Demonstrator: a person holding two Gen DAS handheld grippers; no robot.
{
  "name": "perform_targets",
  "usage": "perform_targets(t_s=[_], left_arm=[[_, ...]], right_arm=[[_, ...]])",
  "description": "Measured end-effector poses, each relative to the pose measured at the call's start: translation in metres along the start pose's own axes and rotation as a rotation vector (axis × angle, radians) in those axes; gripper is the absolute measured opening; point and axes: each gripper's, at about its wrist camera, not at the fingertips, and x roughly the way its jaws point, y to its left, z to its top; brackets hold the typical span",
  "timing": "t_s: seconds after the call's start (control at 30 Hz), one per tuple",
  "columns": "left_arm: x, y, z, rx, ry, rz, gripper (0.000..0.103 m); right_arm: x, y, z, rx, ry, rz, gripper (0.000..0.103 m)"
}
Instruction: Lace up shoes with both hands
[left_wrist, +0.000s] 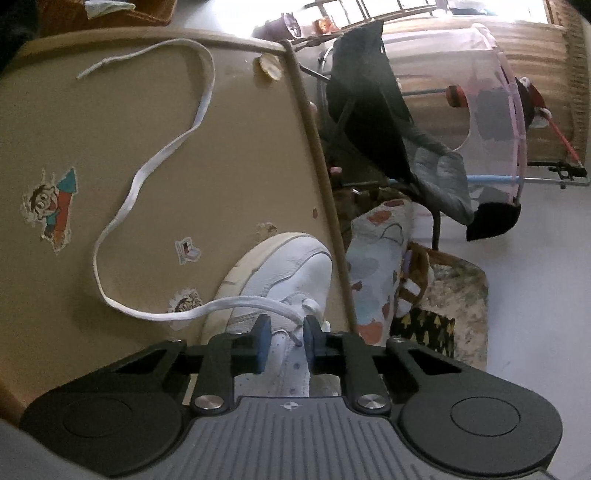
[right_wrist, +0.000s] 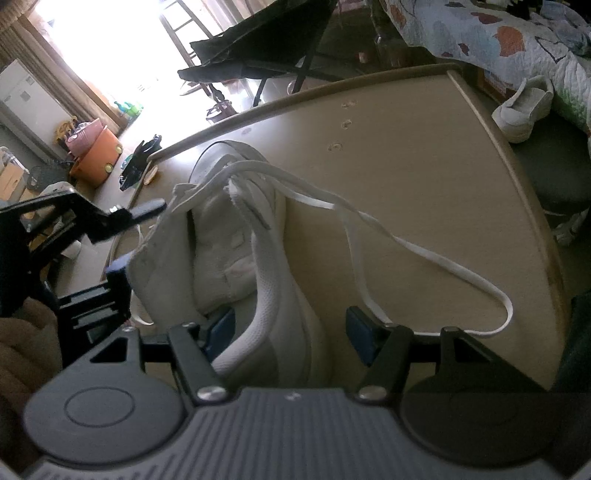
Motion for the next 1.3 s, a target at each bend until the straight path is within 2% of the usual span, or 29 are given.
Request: perform_targets(t_s=[0.33,0.77,0.87,1.07,1.3], left_arm=[[-0.003,-0.010,-0.001,0.070,-0.010,0.007,0.006],[-0.011,-0.041,-0.005,0.343,-0.011,0.110,0.006],[-0.014,-0.038,-0.001,0.318,-0.010,0.105,0.006],[-0.017,-0.017,0.009,0.175,-0.002,0.056,0.005],[-0.022,-0.010,0.009,0.196,0.014,0.051,0.005]], right_arm=[[0.001,0.001,0.000,-0.007,-0.004,-0.003,0.067],[0.001,0.000,0.000,-0.013,-0.017,-0.023,0.069],[0.001,0.001,-0.001,-0.015,-0.020,-0.029,0.070],[0.000,0.000,0.000,-0.018,-0.031,-0.042,0.070],[-0.001,-0.002,0.000,-0.017,-0.042,-0.058,0.070]])
